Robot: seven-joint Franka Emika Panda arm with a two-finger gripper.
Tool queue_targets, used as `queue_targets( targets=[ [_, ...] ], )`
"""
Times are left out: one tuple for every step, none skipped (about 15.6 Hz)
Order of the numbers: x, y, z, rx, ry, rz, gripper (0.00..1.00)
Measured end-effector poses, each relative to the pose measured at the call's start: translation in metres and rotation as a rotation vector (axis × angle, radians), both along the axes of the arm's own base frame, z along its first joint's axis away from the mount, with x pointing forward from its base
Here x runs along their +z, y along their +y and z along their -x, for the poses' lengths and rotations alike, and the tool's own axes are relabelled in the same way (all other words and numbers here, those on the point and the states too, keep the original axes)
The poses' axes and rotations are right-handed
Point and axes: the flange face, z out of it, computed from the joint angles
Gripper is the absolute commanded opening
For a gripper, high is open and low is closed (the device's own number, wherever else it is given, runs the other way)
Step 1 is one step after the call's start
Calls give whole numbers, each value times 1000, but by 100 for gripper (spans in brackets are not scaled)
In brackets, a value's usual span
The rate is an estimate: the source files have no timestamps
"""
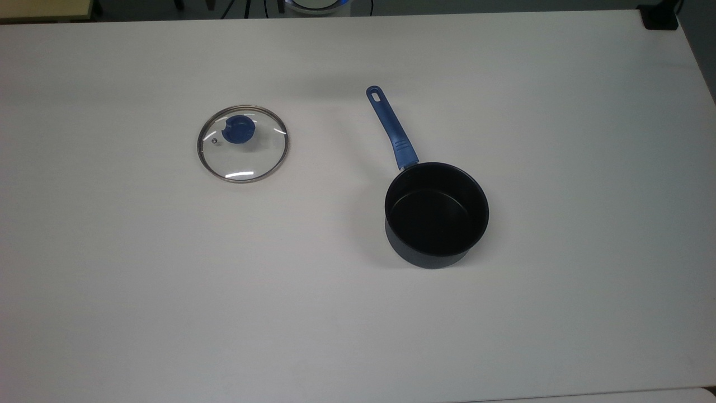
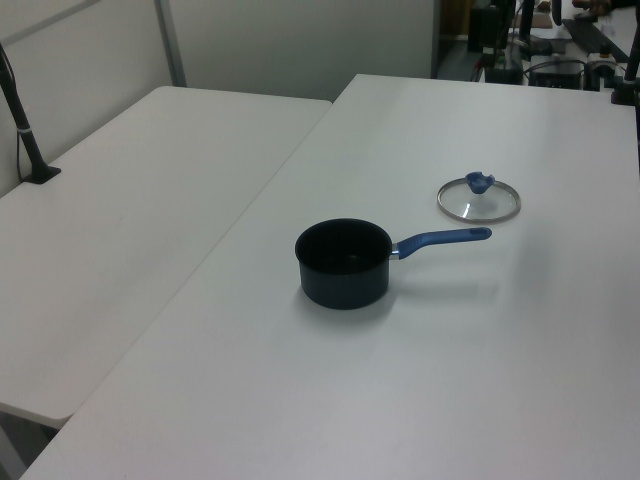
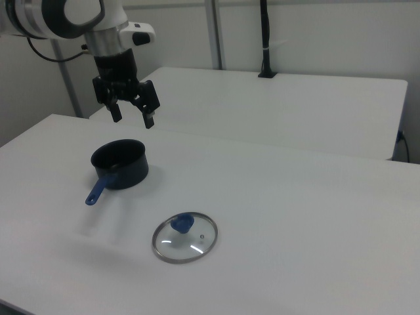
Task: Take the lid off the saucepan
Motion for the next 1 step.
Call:
queue_targets(
  targets=[
    [1, 0, 0, 1, -1, 0, 100]
  ],
)
